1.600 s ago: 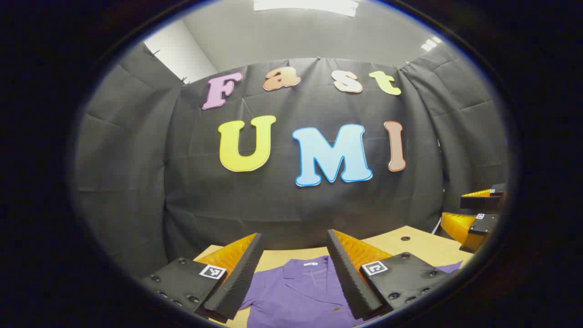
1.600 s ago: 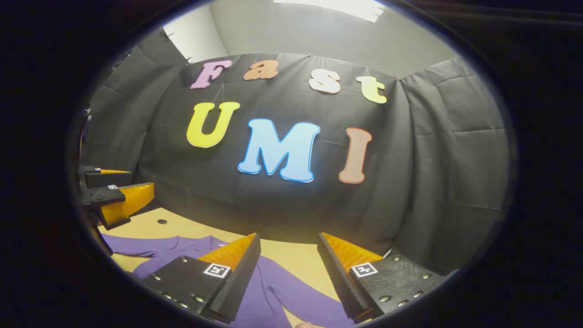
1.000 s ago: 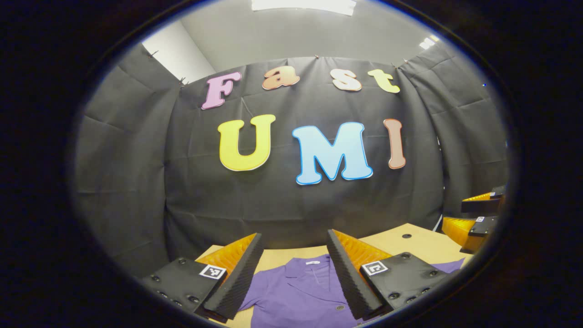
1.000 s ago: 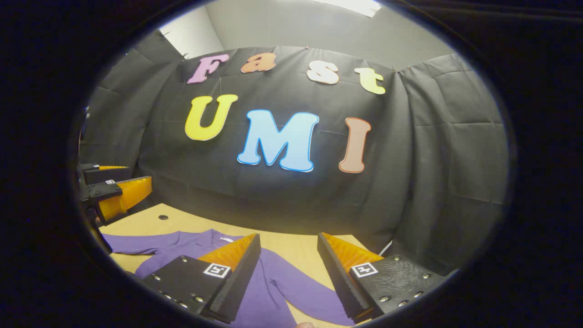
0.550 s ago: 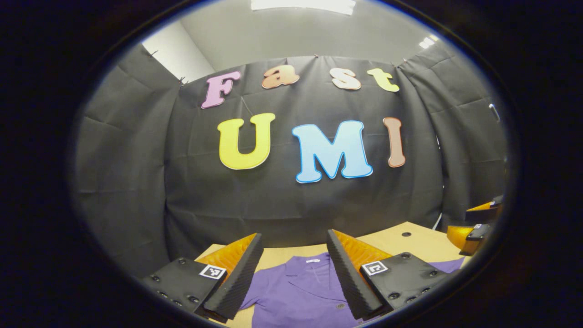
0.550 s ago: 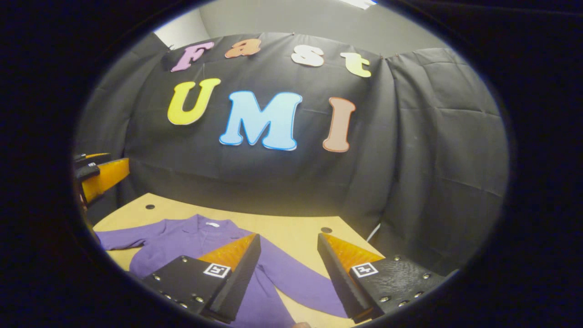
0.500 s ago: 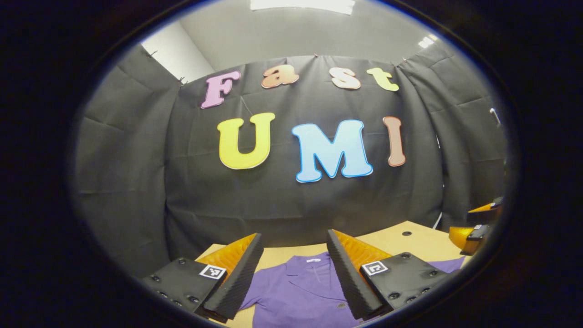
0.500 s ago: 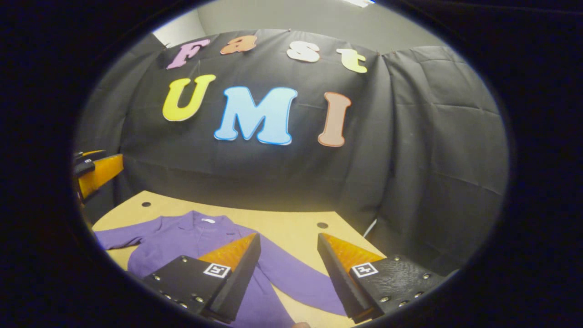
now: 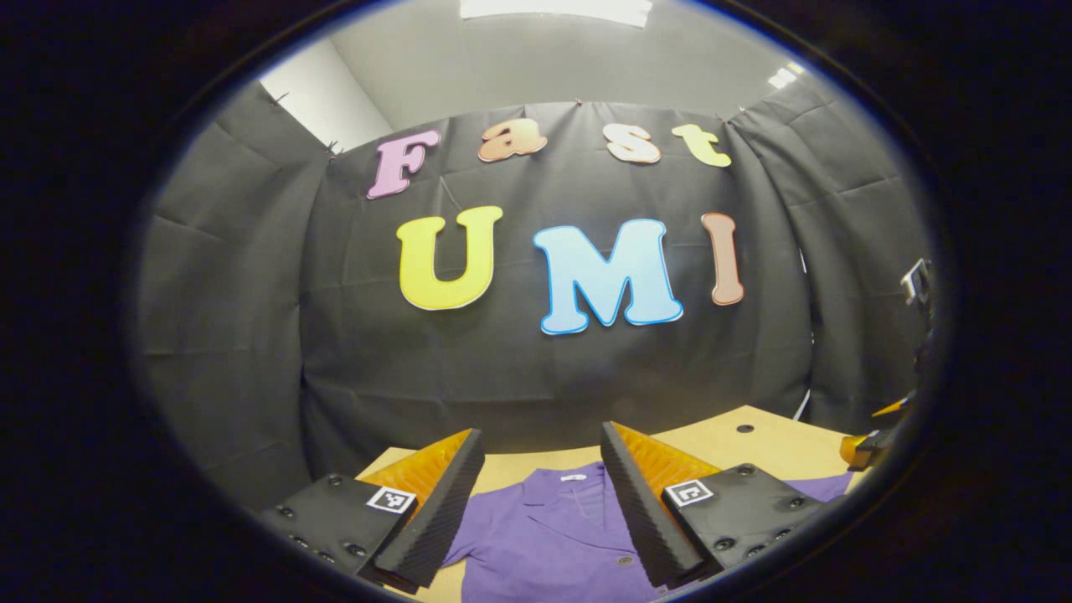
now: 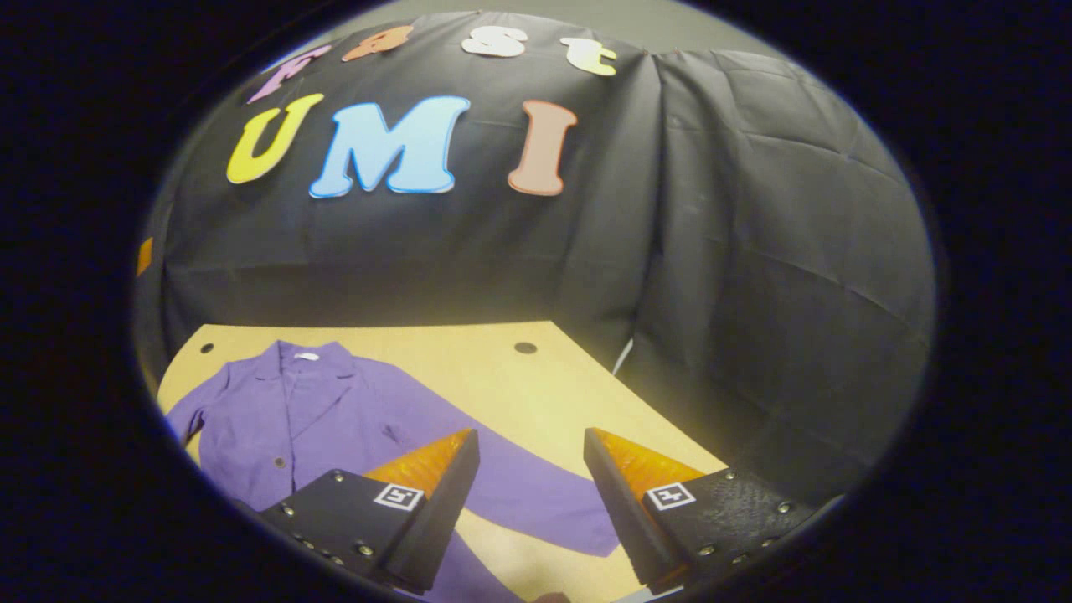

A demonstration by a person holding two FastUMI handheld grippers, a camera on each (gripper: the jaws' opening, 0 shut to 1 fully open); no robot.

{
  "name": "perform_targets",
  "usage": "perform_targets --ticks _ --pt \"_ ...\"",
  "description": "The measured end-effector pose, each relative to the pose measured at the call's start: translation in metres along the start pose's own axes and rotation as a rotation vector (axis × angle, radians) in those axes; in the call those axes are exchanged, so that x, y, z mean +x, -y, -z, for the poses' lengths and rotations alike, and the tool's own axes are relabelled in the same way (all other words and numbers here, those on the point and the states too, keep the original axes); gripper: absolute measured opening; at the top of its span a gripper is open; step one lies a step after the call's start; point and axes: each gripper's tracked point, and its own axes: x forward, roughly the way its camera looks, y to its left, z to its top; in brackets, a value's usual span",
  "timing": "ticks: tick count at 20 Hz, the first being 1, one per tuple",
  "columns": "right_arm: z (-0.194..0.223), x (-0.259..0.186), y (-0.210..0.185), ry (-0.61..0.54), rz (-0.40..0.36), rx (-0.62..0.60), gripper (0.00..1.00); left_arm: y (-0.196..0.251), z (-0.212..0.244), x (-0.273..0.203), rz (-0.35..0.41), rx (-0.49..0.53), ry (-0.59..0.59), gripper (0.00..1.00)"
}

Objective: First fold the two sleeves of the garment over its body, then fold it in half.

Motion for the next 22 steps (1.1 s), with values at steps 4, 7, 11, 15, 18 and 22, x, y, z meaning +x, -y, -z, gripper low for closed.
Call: perform_targets --ticks 4,7,11,15,18,22 --pt "0.048 0.021 0.034 -0.15 0.081 0.07 0.82 -0.001 0.001 0.0 -0.006 0.003 -0.007 0.96" --pt "0.084 0.039 0.058 -0.265 0.139 0.144 0.82 -0.001 0.004 -0.003 -0.011 0.005 -0.017 0.96" --pt "0.133 0.062 0.081 -0.427 0.186 0.263 0.82 0.003 0.009 -0.002 -0.013 0.012 -0.034 0.93" --pt "0.156 0.078 0.09 -0.503 0.225 0.306 0.82 0.007 0.013 -0.001 -0.018 0.025 -0.04 0.96" --pt "0.163 0.085 0.089 -0.536 0.228 0.306 0.82 0.01 0.017 -0.002 -0.019 0.029 -0.05 0.96" --pt "0.172 0.09 0.085 -0.549 0.2 0.324 0.82 0.012 0.02 -0.001 -0.021 0.027 -0.055 0.96"
